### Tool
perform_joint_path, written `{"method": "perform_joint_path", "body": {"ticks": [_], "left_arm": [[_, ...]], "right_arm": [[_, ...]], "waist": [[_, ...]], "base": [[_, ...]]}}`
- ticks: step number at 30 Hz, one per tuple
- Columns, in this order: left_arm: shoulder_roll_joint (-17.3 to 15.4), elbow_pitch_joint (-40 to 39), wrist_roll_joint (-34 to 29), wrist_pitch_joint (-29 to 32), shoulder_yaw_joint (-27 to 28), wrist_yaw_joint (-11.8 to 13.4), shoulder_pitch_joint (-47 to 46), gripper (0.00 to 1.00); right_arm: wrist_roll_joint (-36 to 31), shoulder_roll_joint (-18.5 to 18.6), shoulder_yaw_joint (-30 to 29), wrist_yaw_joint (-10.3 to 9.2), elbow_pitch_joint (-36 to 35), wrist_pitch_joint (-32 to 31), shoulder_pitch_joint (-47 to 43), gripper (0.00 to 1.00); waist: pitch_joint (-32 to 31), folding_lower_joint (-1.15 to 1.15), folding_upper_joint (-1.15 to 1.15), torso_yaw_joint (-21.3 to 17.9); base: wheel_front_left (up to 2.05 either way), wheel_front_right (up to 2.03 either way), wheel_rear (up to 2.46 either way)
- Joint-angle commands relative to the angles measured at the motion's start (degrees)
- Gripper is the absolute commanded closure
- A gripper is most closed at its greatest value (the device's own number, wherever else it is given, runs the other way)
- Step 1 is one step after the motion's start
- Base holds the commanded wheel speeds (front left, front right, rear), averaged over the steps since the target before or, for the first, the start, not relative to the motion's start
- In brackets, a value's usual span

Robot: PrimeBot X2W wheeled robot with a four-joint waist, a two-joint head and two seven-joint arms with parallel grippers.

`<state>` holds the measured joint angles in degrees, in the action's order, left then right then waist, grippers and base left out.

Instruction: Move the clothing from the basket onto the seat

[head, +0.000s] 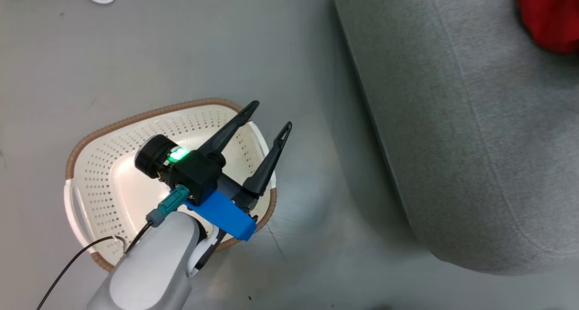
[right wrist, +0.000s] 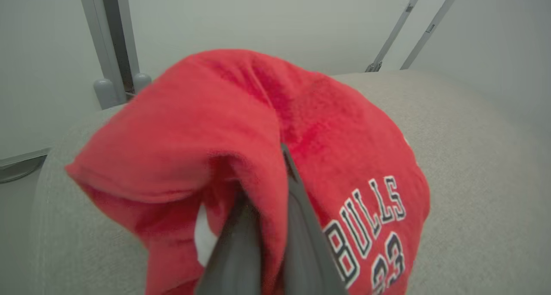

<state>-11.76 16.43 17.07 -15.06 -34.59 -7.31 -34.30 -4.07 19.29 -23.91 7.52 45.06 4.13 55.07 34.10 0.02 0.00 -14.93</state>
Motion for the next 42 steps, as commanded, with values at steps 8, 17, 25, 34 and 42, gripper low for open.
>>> {"method": "perform_joint_path", "body": {"ticks": [8,17,25,34,42], "left_arm": [[-0.4,-0.7,0.0,-0.2,0.8,-0.3,-0.7,0.0],[0.9,0.3,0.3,-0.2,1.9,-0.3,0.7,0.0],[3.2,1.8,2.0,-0.2,3.2,-0.3,4.7,0.0],[6.0,3.3,3.4,-0.2,8.5,-0.3,13.6,0.0],[7.1,4.1,2.3,-0.2,13.4,-0.3,19.7,0.0]], "right_arm": [[-3.5,0.0,-3.1,-0.06,3.8,3.6,-1.0,1.0],[-6.2,-0.9,-2.8,-0.05,5.1,4.9,-1.2,0.0],[-7.6,-0.6,0.5,-0.06,6.0,5.5,-7.0,0.0],[-3.7,-1.3,6.5,-0.06,1.9,4.5,-17.3,0.0],[2.9,-4.0,12.1,-0.05,-11.6,2.7,-29.8,0.0]], "waist": [[0.0,-0.02,0.0,1.7],[-3.1,-0.02,0.0,1.4],[-11.8,-0.02,0.0,3.1],[-23.3,-0.02,0.0,6.5],[-29.7,-0.02,0.0,10.5]], "base": [[0.0,0.0,0.0],[0.0,0.0,0.0],[0.0,0.0,0.0],[0.0,0.0,0.0],[0.0,0.0,0.0]]}}
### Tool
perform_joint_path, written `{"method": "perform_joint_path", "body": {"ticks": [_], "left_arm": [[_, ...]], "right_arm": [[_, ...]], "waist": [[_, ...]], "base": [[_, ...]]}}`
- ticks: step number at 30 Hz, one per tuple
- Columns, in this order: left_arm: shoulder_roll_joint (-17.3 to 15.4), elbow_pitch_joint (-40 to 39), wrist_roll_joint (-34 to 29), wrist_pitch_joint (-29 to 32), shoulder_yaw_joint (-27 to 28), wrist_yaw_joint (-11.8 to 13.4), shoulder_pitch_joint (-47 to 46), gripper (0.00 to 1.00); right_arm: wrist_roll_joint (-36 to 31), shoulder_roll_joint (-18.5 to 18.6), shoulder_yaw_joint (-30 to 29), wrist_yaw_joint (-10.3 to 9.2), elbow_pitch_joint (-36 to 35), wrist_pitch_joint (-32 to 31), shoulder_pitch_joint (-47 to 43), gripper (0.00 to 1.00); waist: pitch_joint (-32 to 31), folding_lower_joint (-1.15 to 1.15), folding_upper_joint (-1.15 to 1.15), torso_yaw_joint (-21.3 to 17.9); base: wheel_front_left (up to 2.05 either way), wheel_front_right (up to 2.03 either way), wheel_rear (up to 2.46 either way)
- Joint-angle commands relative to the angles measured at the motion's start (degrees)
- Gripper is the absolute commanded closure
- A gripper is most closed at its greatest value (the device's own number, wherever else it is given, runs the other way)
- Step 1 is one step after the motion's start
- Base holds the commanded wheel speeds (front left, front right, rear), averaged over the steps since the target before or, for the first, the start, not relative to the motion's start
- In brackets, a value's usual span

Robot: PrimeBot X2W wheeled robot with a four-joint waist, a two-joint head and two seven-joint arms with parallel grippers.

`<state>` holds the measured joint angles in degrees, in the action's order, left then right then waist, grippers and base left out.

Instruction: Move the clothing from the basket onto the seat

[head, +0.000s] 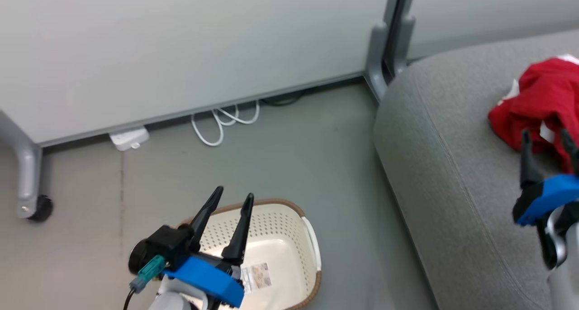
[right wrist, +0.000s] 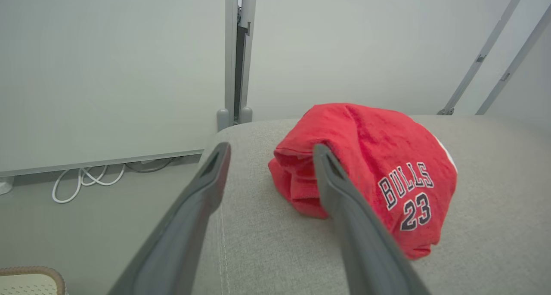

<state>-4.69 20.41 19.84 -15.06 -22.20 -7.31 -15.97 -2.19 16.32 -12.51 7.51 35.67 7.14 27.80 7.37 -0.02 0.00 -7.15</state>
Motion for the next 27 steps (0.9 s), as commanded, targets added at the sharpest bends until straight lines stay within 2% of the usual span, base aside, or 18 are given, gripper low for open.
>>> {"method": "perform_joint_path", "body": {"ticks": [1,8,14,20,27], "left_arm": [[0.2,0.1,-0.6,-0.2,1.5,-0.3,2.0,0.0],[0.7,-0.5,-1.3,-0.2,6.4,-0.3,6.2,0.0],[0.9,-1.0,-1.8,-0.2,11.0,-0.3,9.2,0.0],[1.2,-1.6,-2.2,-0.2,14.2,-0.3,10.8,0.0],[1.4,-1.6,-2.4,-0.2,16.2,-0.3,12.3,0.0]], "right_arm": [[1.6,-1.5,1.0,-0.04,-4.6,-0.6,-4.4,0.0],[3.8,-6.1,3.4,-0.05,-21.0,-3.6,-16.6,0.0],[3.3,-10.1,4.7,-0.04,-30.6,-5.2,-24.7,0.0],[4.2,-12.1,6.1,-0.04,-34.4,-5.9,-29.5,0.0],[5.4,-13.3,7.2,-0.05,-34.5,-5.8,-31.9,0.0]], "waist": [[-3.5,0.02,0.0,3.3],[-5.9,0.02,0.0,6.3],[-7.3,0.02,0.0,8.3],[-8.0,0.02,0.0,9.6],[-8.7,0.02,0.0,10.8]], "base": [[0.0,0.0,0.0],[0.0,0.0,0.0],[0.0,0.0,0.0],[0.0,0.0,0.0],[0.0,0.0,0.0]]}}
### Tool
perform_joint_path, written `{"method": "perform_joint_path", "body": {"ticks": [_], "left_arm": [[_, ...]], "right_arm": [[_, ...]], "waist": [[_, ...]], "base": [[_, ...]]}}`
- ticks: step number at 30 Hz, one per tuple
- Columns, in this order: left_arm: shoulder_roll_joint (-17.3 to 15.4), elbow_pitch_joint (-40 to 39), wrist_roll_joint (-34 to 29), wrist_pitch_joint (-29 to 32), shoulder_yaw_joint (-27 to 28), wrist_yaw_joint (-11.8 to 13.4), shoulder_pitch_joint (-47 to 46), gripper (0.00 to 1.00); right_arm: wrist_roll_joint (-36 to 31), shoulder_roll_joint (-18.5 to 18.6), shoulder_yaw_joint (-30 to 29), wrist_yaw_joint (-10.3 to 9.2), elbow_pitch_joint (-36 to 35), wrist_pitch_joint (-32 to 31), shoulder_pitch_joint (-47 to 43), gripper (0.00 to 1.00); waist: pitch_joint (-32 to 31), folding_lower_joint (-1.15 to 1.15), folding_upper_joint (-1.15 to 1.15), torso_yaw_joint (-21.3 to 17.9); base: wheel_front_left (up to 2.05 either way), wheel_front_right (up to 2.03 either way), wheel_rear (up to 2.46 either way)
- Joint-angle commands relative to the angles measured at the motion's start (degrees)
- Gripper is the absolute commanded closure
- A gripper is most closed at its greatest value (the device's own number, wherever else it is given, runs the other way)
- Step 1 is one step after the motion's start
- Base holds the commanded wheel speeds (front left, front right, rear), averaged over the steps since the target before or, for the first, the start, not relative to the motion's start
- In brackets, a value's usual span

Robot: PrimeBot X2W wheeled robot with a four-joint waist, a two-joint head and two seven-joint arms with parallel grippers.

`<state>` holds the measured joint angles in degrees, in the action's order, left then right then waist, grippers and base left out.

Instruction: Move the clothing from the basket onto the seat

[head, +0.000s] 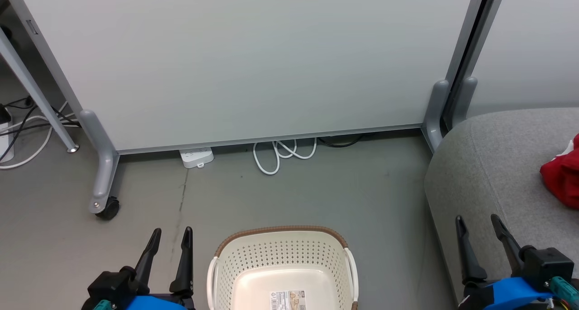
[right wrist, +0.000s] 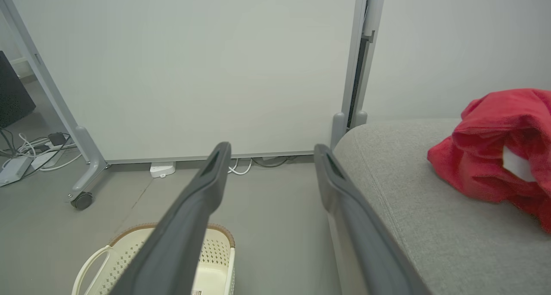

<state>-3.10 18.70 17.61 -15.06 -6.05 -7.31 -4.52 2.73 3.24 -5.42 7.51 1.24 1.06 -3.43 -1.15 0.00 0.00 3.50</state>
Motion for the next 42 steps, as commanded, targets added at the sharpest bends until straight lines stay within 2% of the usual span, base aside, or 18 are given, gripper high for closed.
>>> {"method": "perform_joint_path", "body": {"ticks": [1,28,29,38,42], "left_arm": [[-0.2,0.1,-0.2,-0.2,0.2,-0.3,1.0,0.0],[0.0,2.1,-0.5,-0.2,-2.5,-0.3,-0.6,0.0],[0.2,2.0,-0.2,0.0,-2.4,0.0,-0.1,1.0],[0.4,6.3,0.3,0.4,-2.3,0.0,3.1,1.0],[0.3,5.7,4.6,1.5,-1.6,0.0,2.8,1.0]], "right_arm": [[0.7,-0.3,0.1,-0.04,0.0,0.4,-0.8,0.0],[3.0,-0.4,0.3,-0.04,2.7,1.2,-1.0,0.0],[2.9,-0.3,0.3,0.0,2.6,1.0,-1.0,1.0],[3.1,-0.7,0.2,0.03,7.8,0.8,-1.6,1.0],[8.0,-0.6,0.0,0.03,8.2,0.2,-0.8,1.0]], "waist": [[-0.3,0.0,0.0,0.3],[-0.4,0.0,0.0,0.9],[-0.4,0.0,0.0,0.9],[-0.4,0.0,0.0,0.9],[-0.3,0.0,0.0,0.7]], "base": [[0.0,0.0,0.0],[0.0,0.0,0.0],[0.0,0.0,0.0],[0.0,0.0,0.0],[0.0,0.0,0.0]]}}
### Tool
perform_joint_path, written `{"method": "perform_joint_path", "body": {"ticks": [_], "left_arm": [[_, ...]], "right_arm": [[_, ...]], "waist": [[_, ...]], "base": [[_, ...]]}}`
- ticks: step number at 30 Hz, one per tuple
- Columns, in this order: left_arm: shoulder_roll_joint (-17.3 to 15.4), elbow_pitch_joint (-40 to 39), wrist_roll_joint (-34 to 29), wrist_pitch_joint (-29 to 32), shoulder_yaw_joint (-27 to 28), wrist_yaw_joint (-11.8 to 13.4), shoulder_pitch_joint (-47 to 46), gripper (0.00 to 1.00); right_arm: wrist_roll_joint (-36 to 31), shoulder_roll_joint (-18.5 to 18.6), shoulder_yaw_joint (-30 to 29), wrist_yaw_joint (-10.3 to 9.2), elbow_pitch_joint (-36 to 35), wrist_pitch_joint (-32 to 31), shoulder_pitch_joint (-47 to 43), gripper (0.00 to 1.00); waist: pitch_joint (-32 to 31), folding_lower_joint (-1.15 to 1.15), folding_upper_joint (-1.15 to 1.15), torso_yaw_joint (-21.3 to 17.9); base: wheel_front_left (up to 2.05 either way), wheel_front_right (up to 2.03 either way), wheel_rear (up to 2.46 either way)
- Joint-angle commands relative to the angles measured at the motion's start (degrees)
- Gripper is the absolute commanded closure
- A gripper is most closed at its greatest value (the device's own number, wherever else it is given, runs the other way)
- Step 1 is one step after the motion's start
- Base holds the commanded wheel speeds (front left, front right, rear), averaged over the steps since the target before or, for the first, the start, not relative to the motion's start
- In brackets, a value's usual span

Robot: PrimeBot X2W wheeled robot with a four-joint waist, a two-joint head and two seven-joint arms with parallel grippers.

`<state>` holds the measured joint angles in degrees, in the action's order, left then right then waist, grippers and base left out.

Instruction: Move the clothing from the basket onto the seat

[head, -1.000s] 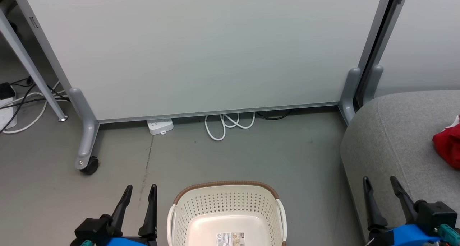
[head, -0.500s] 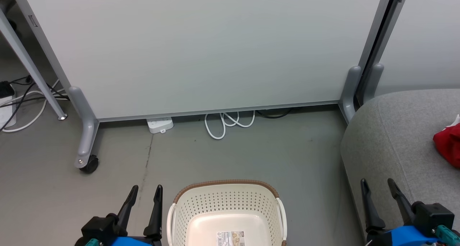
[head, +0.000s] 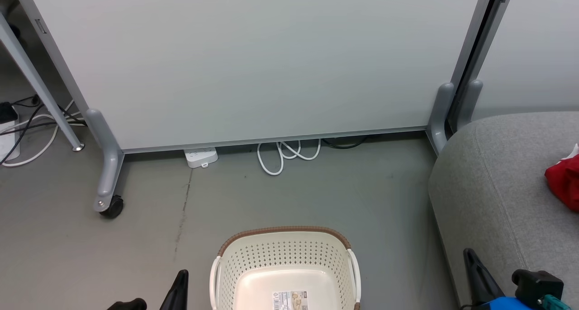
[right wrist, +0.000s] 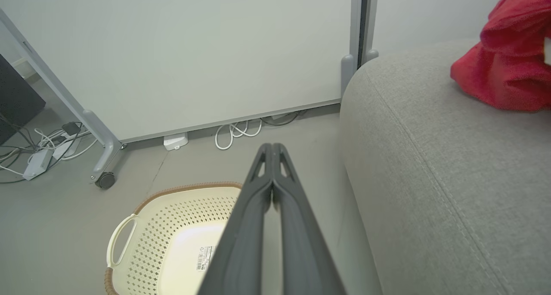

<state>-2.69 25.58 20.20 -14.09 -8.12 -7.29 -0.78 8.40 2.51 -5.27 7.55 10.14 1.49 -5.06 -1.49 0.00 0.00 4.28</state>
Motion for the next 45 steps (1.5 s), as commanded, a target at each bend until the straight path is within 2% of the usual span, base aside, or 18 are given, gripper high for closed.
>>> {"method": "perform_joint_path", "body": {"ticks": [1,21,45], "left_arm": [[-0.2,-1.4,3.1,0.8,0.6,0.0,-1.0,1.0],[-0.6,-4.1,21.5,5.5,3.8,-0.1,-2.3,1.0],[-0.8,-6.6,38.0,10.1,7.0,-0.1,-3.5,1.0]], "right_arm": [[3.5,0.1,-0.2,-0.02,-0.7,-0.3,1.0,1.0],[24.5,0.2,-0.4,-0.03,0.3,-2.2,3.8,1.0],[43.5,0.3,-0.7,-0.05,1.4,-4.1,6.3,1.0]], "waist": [[0.0,0.0,0.0,-0.1],[0.3,0.0,0.0,-0.8],[0.6,0.0,0.0,-1.6]], "base": [[0.0,0.0,0.0],[0.0,0.0,0.0],[0.0,0.0,0.0]]}}
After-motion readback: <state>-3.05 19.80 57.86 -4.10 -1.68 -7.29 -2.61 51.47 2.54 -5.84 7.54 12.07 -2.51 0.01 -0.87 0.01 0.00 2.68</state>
